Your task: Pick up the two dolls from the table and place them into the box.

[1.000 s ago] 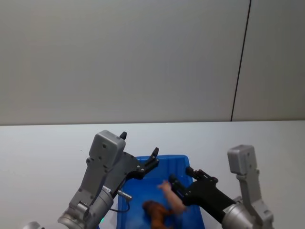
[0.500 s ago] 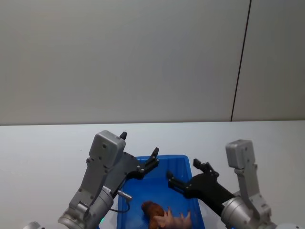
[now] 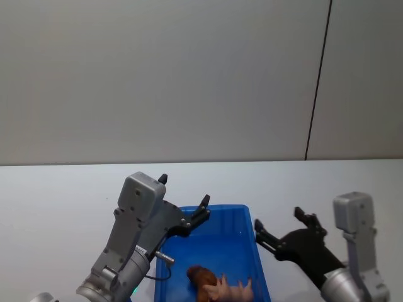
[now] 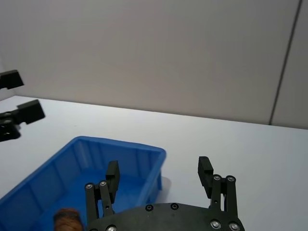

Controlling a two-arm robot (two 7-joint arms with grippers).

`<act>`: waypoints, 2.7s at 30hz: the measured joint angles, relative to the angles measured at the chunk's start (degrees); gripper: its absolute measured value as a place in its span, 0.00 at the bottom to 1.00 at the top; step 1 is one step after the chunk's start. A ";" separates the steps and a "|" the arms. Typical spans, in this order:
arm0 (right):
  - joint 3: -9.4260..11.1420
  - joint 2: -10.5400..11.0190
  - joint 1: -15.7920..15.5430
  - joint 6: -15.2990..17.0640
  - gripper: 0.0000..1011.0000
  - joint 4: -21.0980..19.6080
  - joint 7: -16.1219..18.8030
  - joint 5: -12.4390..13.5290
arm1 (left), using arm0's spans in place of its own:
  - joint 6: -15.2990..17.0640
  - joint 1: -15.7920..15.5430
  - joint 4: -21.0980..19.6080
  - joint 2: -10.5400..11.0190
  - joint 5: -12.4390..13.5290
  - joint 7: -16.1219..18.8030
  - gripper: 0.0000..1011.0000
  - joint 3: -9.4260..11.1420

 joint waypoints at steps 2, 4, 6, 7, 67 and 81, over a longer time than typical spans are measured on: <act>0.18 0.46 -0.76 -0.27 0.99 -0.70 -0.88 0.00 | 0.00 0.00 0.00 0.00 0.00 0.00 0.99 0.00; 0.34 0.82 -1.38 -0.49 0.99 -1.29 -1.66 0.01 | 0.00 0.00 0.00 0.00 0.00 0.01 0.99 0.00; 0.55 1.24 -2.11 -0.79 0.99 -2.03 -2.63 0.04 | 0.00 0.00 0.00 0.00 0.00 0.00 0.99 0.00; 0.62 1.37 -2.35 -0.86 0.99 -2.26 -2.92 0.04 | 0.00 0.00 0.00 0.00 0.00 0.00 0.99 0.00; 1.56 3.41 -5.84 -2.09 0.99 -5.63 -7.48 0.16 | 16.44 13.28 -9.41 9.20 -17.60 13.68 0.99 -5.71; 1.56 3.42 -5.85 -2.08 0.99 -5.63 -7.48 0.16 | 17.24 13.59 -6.80 8.28 -18.46 11.23 0.99 -5.75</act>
